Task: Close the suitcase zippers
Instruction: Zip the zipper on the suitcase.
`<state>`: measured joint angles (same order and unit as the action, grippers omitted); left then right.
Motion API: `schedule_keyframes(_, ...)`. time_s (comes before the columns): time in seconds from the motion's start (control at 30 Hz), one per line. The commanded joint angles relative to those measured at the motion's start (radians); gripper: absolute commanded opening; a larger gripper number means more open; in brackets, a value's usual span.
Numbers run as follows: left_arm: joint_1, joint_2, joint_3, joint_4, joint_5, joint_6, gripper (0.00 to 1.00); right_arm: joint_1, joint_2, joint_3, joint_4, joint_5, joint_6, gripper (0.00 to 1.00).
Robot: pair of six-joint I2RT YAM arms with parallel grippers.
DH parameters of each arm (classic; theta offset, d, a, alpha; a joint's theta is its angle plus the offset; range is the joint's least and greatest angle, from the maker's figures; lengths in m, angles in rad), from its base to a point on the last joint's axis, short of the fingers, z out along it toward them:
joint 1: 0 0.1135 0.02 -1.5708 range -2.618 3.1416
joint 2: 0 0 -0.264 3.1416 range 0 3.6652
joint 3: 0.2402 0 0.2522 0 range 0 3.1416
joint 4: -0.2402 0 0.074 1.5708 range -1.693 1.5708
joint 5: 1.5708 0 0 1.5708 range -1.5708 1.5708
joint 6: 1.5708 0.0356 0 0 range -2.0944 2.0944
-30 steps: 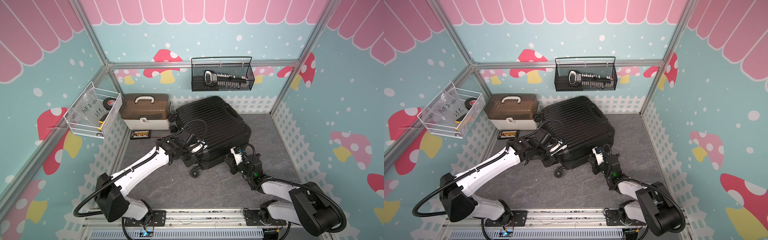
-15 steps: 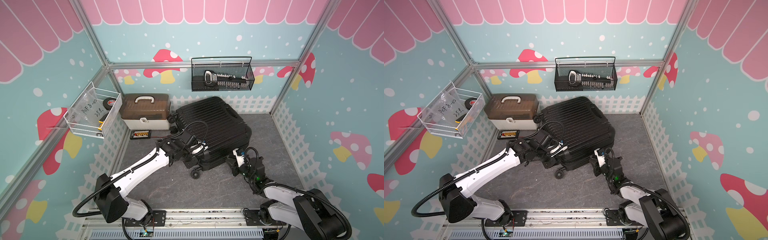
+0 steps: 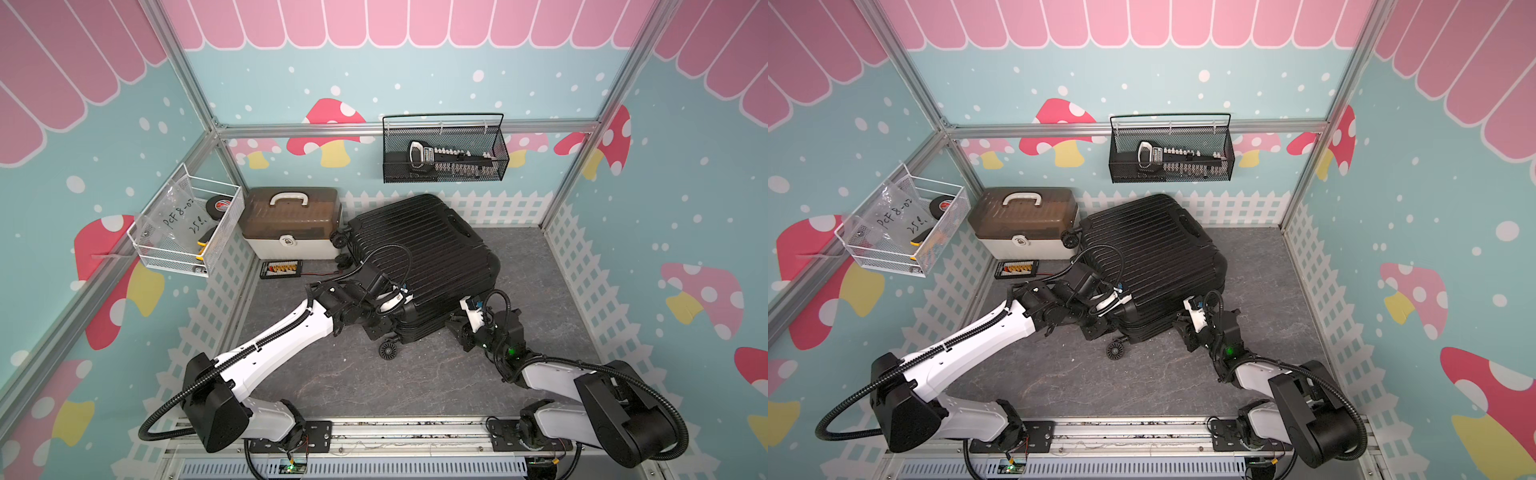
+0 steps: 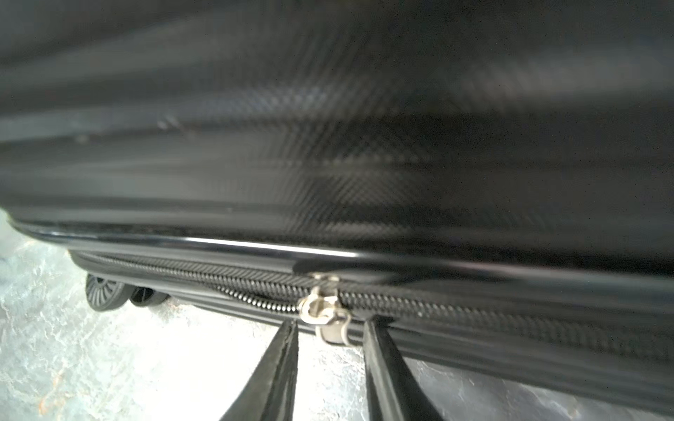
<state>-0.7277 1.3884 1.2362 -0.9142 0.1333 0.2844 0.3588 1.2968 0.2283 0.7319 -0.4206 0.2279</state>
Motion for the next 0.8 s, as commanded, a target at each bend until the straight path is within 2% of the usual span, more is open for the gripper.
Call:
schedule_keyframes(0.0,-0.01,-0.069,0.025,0.037,0.091,0.033,0.01,-0.003,0.012,0.046,0.081,-0.043,-0.024,0.26)
schedule_keyframes(0.2,-0.01,-0.071,0.017,0.037,0.089,0.039,0.02,-0.005,0.007,0.018,0.146,-0.043,-0.009,0.23)
schedule_keyframes(0.4,-0.01,-0.073,0.016,0.033,0.076,0.042,0.01,-0.004,0.011,0.005,0.206,-0.066,0.009,0.07)
schedule_keyframes(0.5,-0.01,-0.077,0.014,0.032,0.072,0.042,0.01,-0.004,0.001,0.005,0.207,-0.04,0.011,0.07)
schedule_keyframes(0.63,-0.012,-0.075,0.016,0.034,0.072,0.037,0.01,-0.004,-0.017,-0.032,0.208,-0.029,0.017,0.0)
schedule_keyframes(0.77,-0.011,-0.071,0.02,0.064,0.012,-0.013,0.02,-0.003,-0.075,-0.059,0.183,-0.034,0.022,0.0)
